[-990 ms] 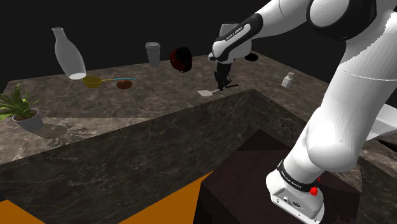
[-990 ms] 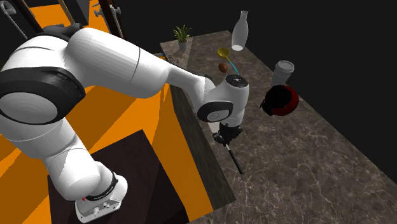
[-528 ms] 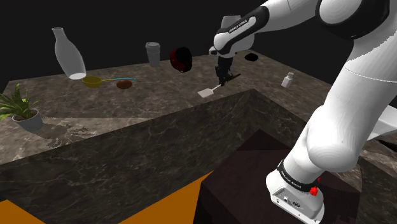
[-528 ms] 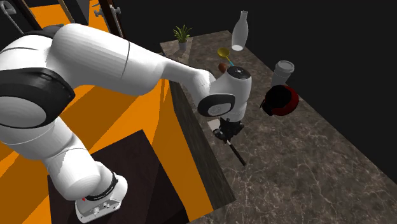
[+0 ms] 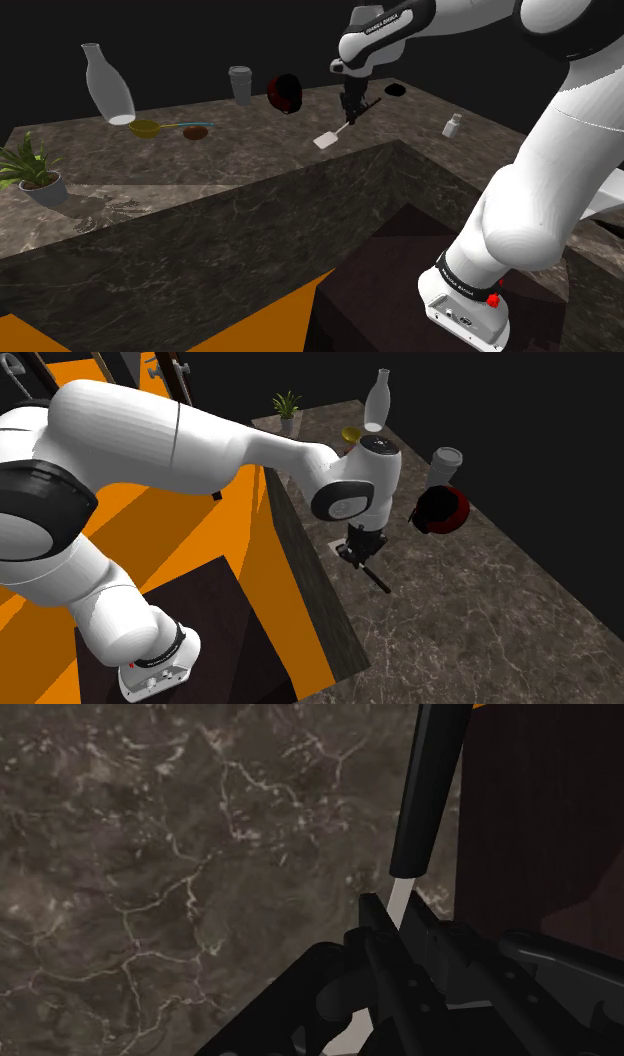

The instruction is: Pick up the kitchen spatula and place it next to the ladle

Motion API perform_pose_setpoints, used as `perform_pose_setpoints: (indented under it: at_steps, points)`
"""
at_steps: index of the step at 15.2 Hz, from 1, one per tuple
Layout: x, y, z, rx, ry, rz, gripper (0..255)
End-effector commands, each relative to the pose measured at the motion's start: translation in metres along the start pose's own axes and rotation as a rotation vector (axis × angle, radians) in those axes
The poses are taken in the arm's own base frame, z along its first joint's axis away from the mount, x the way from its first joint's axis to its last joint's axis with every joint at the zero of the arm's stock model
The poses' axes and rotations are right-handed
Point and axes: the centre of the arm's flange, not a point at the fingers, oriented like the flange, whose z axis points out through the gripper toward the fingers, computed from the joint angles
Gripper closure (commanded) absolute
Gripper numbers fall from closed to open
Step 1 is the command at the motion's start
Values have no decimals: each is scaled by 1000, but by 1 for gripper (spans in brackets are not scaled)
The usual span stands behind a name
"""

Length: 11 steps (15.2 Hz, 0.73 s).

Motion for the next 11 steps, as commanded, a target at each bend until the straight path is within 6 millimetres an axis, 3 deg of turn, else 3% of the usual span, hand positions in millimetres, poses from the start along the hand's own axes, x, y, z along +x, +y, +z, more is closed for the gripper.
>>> perform_pose_setpoints:
  at_steps: [1,9,11]
  points:
    - [-1,0,-10,0,0,0,255]
    - [-4,0,-50,0,0,0,255]
    - [22,5,-52,0,0,0,255]
